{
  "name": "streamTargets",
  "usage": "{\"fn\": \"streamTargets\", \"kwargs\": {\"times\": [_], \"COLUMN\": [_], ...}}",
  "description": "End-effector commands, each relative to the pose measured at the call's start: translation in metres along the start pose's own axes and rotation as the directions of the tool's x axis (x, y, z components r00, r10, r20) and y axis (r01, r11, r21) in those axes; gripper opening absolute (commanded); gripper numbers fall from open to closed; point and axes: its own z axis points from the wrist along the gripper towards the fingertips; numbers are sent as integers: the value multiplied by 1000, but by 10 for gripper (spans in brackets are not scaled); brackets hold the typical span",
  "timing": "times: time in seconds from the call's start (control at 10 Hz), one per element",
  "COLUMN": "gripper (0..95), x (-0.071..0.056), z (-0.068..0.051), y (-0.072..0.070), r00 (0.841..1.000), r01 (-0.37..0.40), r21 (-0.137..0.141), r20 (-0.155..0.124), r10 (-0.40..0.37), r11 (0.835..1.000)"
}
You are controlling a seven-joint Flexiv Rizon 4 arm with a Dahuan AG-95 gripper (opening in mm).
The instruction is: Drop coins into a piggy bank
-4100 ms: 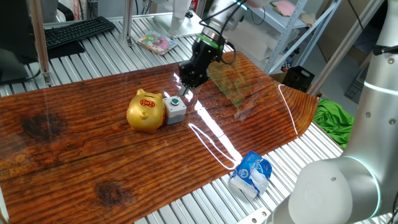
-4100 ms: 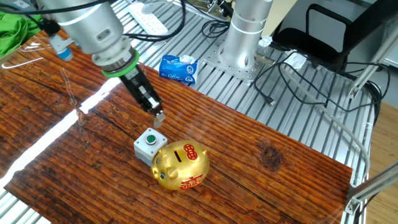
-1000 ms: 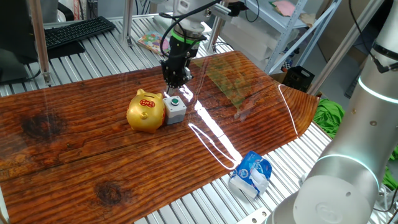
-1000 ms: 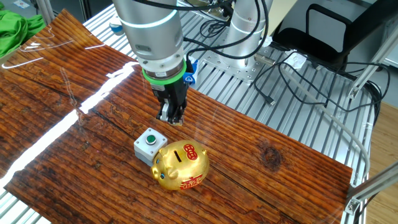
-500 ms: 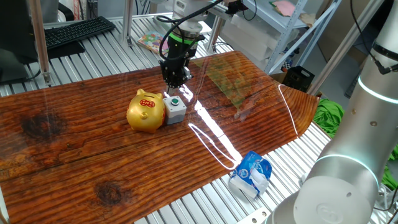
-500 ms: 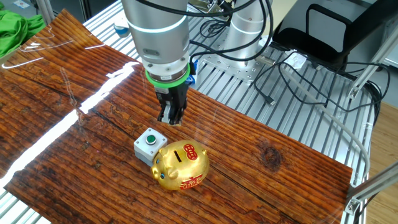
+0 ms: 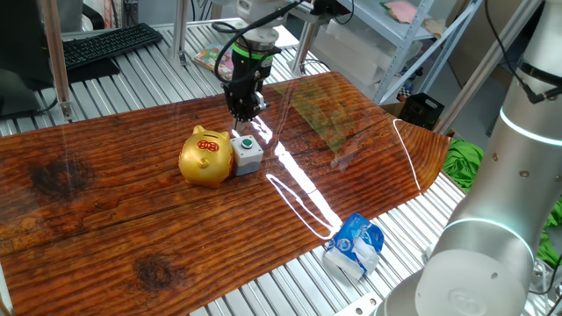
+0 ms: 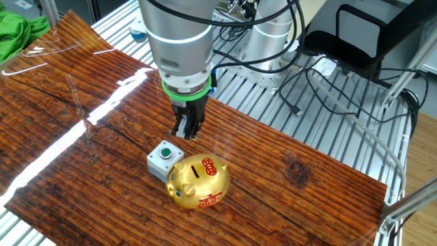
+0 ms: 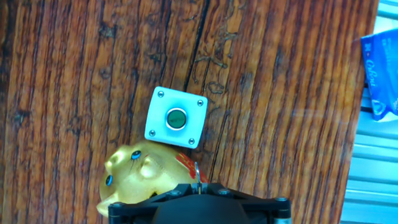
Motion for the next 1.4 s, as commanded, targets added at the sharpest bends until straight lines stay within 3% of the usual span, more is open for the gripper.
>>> {"fn": "streamTargets", "kwargs": {"times": [0.1,0.4,0.8,1.0,1.4], "gripper": [0,0,0,0,0], "x": [0,0,0,0,0], "z": [0,0,0,0,0], "y": [1,1,1,1,1], "r00": [999,989,990,994,998], "r01": [-31,-135,-110,-86,9], "r21": [-3,-14,-14,-12,-28], "r20": [44,60,87,59,66], "r10": [31,136,111,87,-7], "r11": [1000,991,994,996,1000]}}
